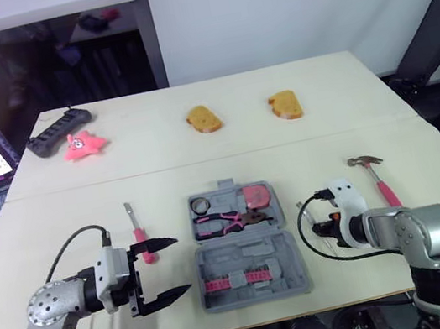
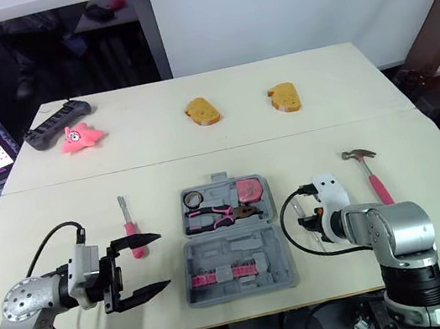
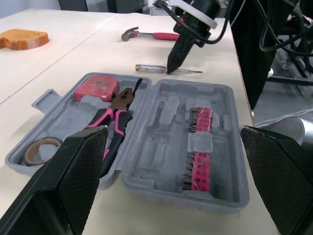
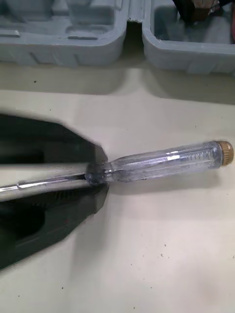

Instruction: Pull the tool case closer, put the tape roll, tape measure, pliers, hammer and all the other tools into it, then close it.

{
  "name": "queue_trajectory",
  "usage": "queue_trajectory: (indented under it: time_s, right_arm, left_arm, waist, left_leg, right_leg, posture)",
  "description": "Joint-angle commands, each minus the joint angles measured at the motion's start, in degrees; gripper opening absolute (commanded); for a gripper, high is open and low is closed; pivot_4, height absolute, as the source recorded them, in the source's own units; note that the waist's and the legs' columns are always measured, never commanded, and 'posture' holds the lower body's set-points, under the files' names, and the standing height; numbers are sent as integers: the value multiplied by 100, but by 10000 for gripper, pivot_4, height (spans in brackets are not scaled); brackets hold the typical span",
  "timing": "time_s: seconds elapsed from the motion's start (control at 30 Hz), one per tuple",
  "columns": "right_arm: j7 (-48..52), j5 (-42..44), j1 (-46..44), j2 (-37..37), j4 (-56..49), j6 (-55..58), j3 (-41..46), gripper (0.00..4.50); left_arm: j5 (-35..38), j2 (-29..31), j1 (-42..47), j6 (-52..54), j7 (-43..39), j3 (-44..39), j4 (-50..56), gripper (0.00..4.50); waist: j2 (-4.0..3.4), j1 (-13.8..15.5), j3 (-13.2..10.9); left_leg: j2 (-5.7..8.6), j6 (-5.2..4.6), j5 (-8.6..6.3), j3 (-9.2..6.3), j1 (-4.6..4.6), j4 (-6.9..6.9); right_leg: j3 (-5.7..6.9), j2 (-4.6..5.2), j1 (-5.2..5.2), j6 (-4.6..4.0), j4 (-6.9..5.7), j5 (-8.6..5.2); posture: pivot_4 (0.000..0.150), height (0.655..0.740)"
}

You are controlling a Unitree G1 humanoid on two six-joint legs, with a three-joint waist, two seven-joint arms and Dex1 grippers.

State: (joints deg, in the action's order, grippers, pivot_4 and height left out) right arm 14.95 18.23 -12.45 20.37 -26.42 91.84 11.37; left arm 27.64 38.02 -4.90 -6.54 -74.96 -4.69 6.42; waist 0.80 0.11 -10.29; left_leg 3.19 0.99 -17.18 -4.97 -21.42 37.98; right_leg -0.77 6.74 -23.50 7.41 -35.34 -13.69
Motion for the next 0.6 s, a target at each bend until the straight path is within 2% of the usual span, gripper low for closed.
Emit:
queue_trajectory:
  time_s: [0.03,0.13,0.3,0.37,0.47,0.6]
  right_arm:
    - [-216,-121,321,132,-724,-43,-76,26980]
    - [-288,-217,799,271,-1198,-795,-393,40458]
    - [-246,-840,1816,667,-1222,-3182,-1154,40458]
    - [-226,-914,2179,532,-893,-3920,-1134,40458]
    - [-53,-1057,2317,553,-359,-4773,-1278,40458]
    - [229,-1000,2092,589,361,-5326,-1163,40458]
  left_arm:
    - [82,70,-36,-15,-37,-81,78,45000]
    - [102,80,-18,-9,-63,-98,34,45000]
    - [107,62,41,20,-59,-79,1,45000]
    - [123,60,58,43,-62,-70,11,45000]
    - [106,56,107,69,-62,-46,-28,45000]
    - [105,28,192,131,-50,-15,-39,45000]
  waist:
    - [-3,25,-1]
    - [-5,28,-3]
    - [-7,-15,-4]
    - [-5,-70,-2]
    - [-5,-93,-3]
    - [-5,-115,-2]
  left_leg:
    - [0,0,0,0,-2,0]
    - [2,-1,0,1,-4,0]
    - [2,-1,-1,6,-1,-2]
    - [2,-1,-1,6,-1,-2]
    - [1,-1,-1,6,1,-2]
    - [-2,-1,0,6,5,-2]
  right_leg:
    - [0,0,-1,0,0,0]
    - [0,0,-5,1,0,-1]
    - [2,-5,-5,5,0,-3]
    - [2,-5,-3,5,0,-3]
    - [2,-5,-2,5,0,-2]
    - [0,-9,0,4,0,-2]
  posture:
    - [1500,7400]
    - [1500,7400]
    - [1500,7400]
    - [1500,7400]
    - [1500,7400]
    - [1500,7400]
